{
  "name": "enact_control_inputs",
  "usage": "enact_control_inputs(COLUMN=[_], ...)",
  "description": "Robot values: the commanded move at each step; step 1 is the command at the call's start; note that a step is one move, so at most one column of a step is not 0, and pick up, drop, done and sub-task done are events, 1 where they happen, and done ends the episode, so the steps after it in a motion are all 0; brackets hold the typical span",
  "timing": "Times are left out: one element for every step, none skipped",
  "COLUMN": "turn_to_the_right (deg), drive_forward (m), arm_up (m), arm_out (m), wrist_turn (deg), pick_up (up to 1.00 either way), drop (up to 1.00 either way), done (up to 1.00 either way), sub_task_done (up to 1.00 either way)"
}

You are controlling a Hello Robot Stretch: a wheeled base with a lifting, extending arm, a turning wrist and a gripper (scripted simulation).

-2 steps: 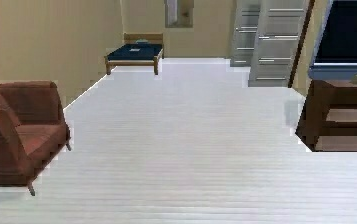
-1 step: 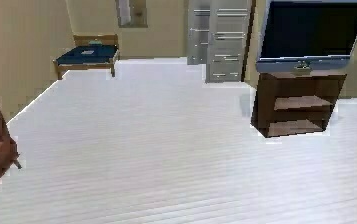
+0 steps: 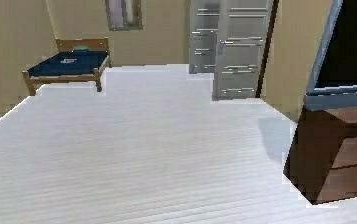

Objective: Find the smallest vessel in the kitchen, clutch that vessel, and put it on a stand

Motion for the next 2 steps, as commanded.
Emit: enact_control_inputs(turn_to_the_right=[0.0,3.0], drive_forward=[1.0,0.0], arm_up=[0.0,0.0], arm_out=[0.0,0.0], wrist_turn=[0.0,0.0], pick_up=[0.0,0.0], drop=[0.0,0.0], done=[0.0,0.0], sub_task_done=[0.0,0.0])
